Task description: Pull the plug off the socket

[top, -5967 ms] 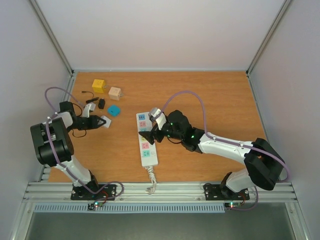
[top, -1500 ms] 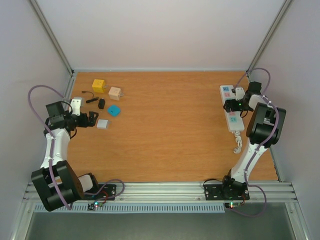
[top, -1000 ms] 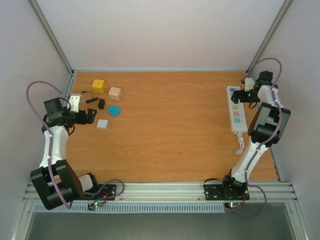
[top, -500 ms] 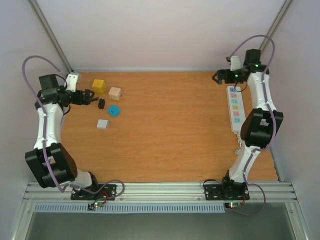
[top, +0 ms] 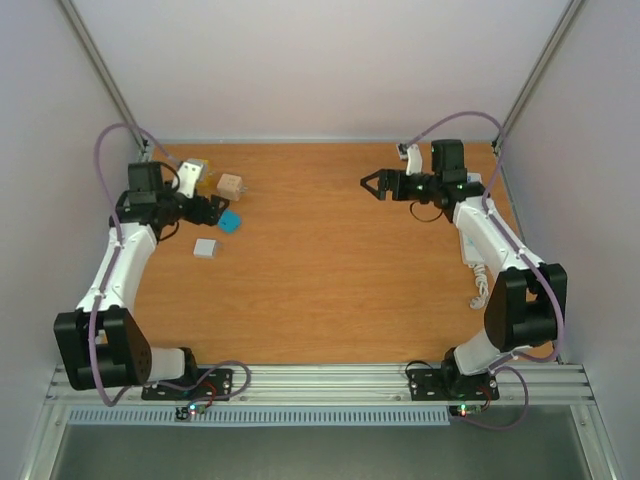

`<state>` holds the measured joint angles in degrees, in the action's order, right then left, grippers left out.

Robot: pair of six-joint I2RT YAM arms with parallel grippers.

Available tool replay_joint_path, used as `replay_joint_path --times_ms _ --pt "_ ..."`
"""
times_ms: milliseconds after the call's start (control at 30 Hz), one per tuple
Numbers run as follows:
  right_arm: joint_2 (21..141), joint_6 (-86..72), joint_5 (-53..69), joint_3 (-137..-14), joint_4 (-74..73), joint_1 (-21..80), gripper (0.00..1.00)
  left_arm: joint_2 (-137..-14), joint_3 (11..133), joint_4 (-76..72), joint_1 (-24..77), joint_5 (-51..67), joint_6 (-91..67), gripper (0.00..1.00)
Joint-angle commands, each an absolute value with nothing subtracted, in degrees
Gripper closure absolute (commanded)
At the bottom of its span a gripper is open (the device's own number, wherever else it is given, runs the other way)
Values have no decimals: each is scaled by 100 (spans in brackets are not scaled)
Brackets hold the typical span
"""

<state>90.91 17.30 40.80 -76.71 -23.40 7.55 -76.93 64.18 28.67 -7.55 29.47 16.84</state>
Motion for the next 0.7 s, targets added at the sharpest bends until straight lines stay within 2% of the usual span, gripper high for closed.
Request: replay_joint_path --times_ms 0,267,667 --pt "8622 854 4277 -6589 -774 816 2 -7450 5833 2383 -506 2625 1550 0" --pt "8076 625 3755 -5048 476 826 1 -7229 4983 1995 -479 2354 1635 0" --pt "7800 536 2706 -4614 1107 1113 1 -7238 4761 1790 -483 2316 1436 0"
